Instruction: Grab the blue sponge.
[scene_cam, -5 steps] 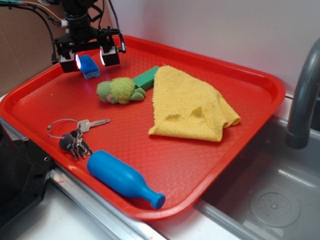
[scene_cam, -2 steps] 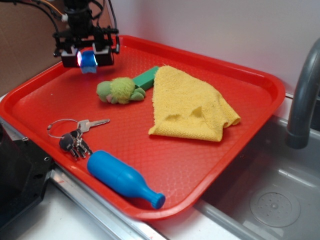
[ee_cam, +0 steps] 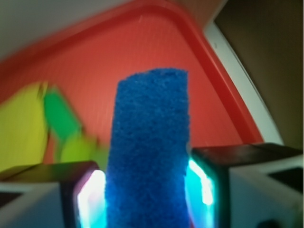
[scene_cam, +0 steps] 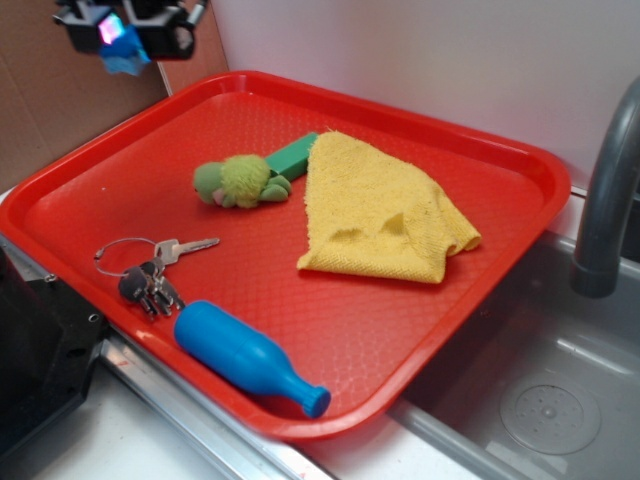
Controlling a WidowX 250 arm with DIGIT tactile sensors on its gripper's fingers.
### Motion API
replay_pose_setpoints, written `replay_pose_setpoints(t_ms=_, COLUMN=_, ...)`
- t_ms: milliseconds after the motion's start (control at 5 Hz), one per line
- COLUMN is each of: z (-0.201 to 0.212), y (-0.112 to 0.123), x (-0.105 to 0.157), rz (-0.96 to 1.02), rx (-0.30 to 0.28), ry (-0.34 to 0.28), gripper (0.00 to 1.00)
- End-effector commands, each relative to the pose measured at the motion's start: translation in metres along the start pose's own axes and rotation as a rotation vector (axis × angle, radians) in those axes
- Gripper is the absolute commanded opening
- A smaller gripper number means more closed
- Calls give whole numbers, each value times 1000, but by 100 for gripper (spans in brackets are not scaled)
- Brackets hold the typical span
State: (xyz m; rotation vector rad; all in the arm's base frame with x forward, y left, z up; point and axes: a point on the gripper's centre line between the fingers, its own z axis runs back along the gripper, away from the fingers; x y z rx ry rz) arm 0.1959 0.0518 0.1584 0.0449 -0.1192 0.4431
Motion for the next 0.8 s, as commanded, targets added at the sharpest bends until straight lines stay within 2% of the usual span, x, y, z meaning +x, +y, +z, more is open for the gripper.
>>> replay_pose_setpoints(t_ms=0, z=84, y=-9, x=-29, rz=-155, rx=-5, ry=-25, gripper=0)
replay_pose_setpoints(t_ms=200, z=96, y=-8, x=-30, rz=-166, rx=-6, ry=8, gripper=0)
replay_pose_setpoints(t_ms=600, z=99, y=-1, x=-25, rz=-218, rx=-30, ry=-2, gripper=0)
